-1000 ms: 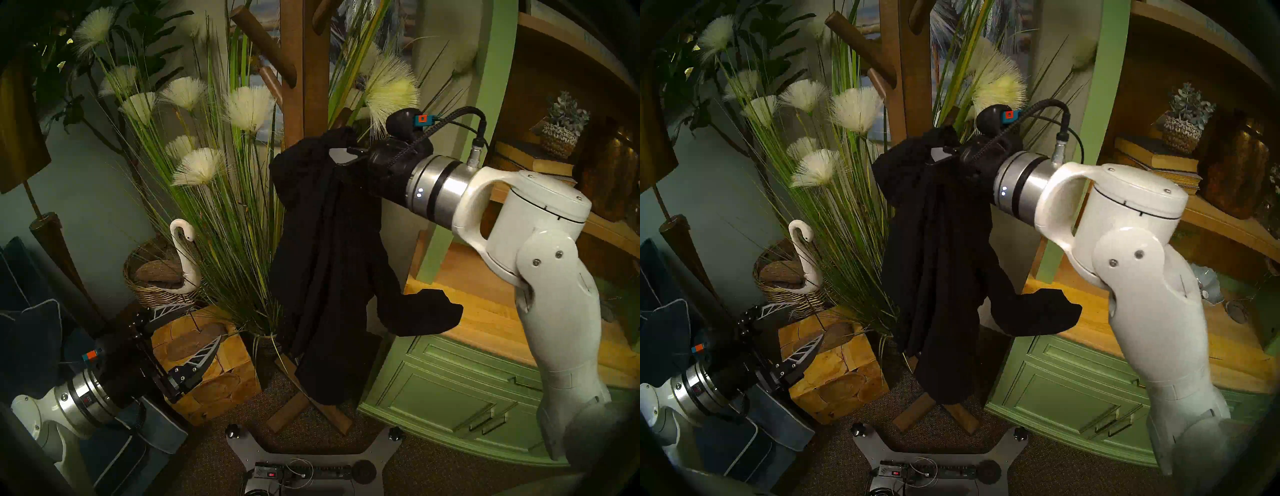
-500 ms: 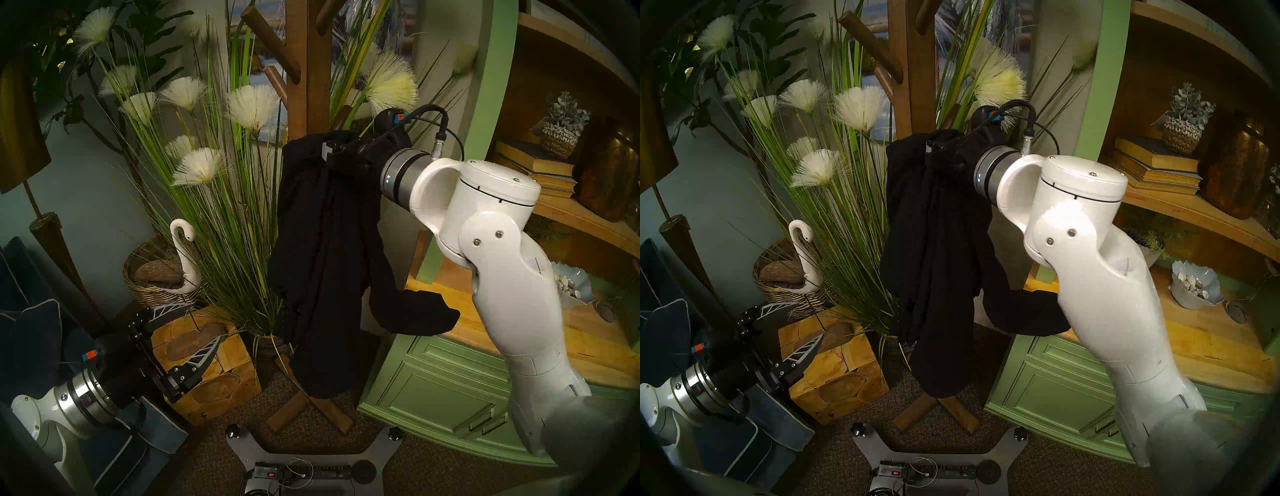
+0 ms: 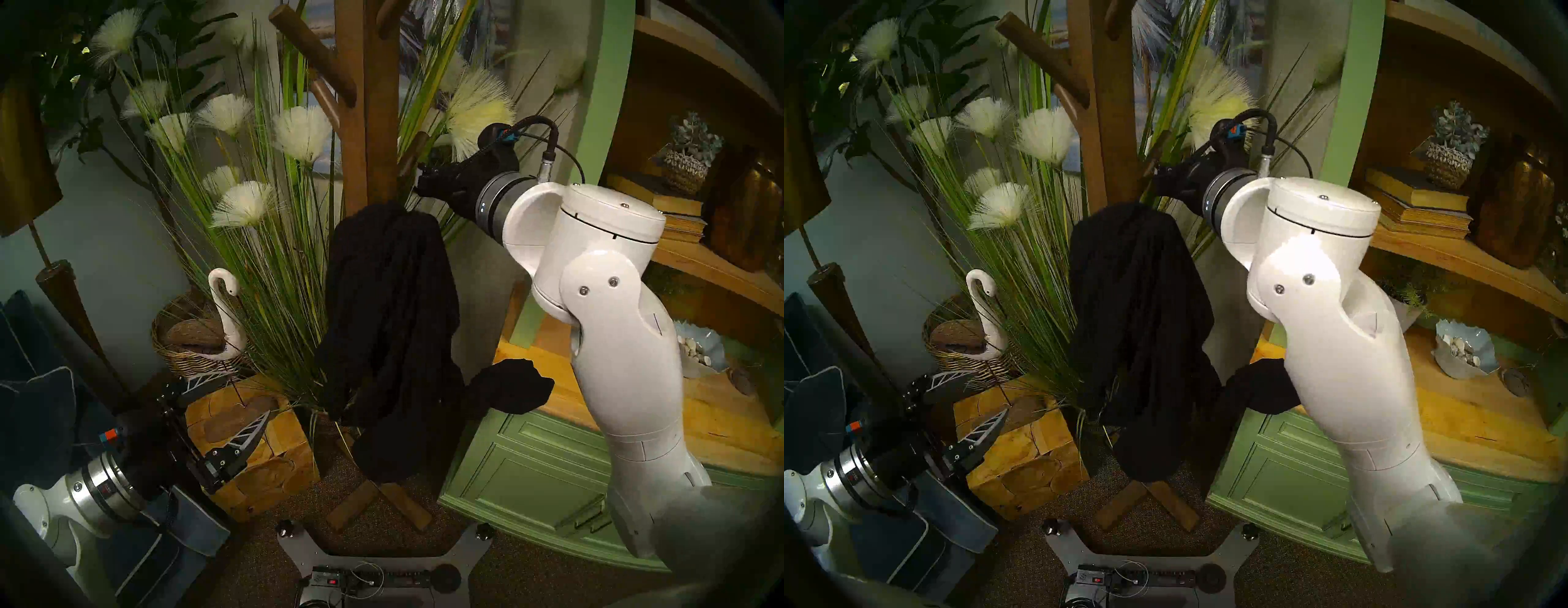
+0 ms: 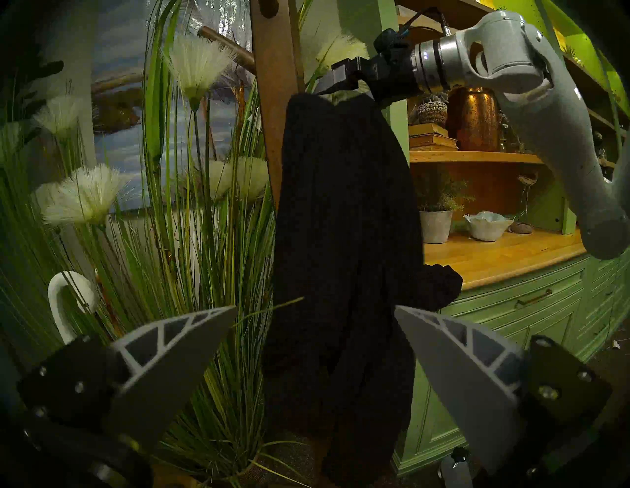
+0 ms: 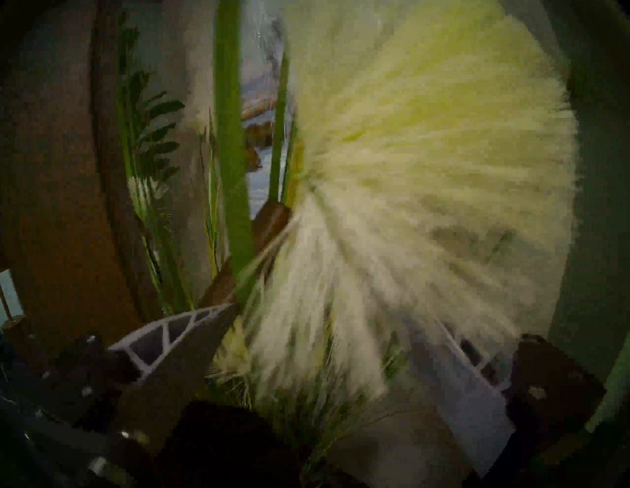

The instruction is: Pick up jacket and place on coat hanger

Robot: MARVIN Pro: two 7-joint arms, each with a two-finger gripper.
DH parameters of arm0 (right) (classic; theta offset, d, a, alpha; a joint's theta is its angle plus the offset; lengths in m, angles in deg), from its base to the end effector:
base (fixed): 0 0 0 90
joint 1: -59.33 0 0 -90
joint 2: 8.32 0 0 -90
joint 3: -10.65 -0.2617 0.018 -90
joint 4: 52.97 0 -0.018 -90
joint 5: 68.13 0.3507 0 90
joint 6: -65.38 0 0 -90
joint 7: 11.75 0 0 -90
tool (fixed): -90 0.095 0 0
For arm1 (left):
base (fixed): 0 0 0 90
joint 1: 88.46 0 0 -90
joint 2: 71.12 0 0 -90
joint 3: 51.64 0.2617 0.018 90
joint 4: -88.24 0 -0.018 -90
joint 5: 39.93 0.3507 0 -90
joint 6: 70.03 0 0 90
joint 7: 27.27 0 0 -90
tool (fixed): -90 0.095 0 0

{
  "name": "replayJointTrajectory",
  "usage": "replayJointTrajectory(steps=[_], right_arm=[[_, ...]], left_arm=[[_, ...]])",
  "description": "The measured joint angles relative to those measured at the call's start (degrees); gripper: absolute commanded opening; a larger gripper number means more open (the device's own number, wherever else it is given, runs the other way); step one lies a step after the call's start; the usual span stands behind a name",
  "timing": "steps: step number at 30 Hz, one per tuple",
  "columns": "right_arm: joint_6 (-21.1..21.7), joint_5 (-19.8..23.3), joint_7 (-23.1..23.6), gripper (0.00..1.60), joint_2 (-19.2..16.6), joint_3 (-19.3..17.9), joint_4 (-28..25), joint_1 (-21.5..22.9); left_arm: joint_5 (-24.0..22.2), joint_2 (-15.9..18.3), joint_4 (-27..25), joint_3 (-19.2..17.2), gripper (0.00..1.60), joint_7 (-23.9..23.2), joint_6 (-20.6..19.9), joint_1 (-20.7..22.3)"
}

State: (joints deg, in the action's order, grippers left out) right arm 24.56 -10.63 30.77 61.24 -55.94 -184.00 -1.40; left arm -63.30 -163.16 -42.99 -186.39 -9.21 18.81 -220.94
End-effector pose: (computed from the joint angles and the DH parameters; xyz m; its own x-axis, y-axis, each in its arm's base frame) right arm 0.3685 0.1165 0.0567 0.0512 -0.0814 0.9954 0.2351 -0.9677 -0.0912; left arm 0.1941 0.1469 -0.1823 -0.0367 -0.1084 0.9934 -0.6122 -0.7833 -0.1081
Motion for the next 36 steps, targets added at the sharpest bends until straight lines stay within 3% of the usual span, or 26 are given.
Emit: replayJointTrajectory(steps=[6,17,22,36], right_arm=[[1.0,1.0,-1.5,1.44,0.3,-1.1,-1.3,-1.3],[1.1,2.6,-1.1,1.60,-1.6,-3.3,-4.1,-5.8],[0.6,2.8,0.4,1.60,-3.9,-5.4,-6.7,-9.0],[-0.8,2.7,2.8,1.60,-8.6,-14.0,-7.6,-16.2]], left_arm=[[0.0,-0.1,0.0,-0.1,1.60,-0.1,-0.1,0.1],[0.1,-0.4,-0.1,-0.2,1.60,-0.4,-0.3,0.3],[0.1,-0.5,-0.1,-0.3,1.60,-0.6,-0.3,0.4],[0.5,-0.7,0.1,-0.3,1.60,-0.9,-0.4,0.7]])
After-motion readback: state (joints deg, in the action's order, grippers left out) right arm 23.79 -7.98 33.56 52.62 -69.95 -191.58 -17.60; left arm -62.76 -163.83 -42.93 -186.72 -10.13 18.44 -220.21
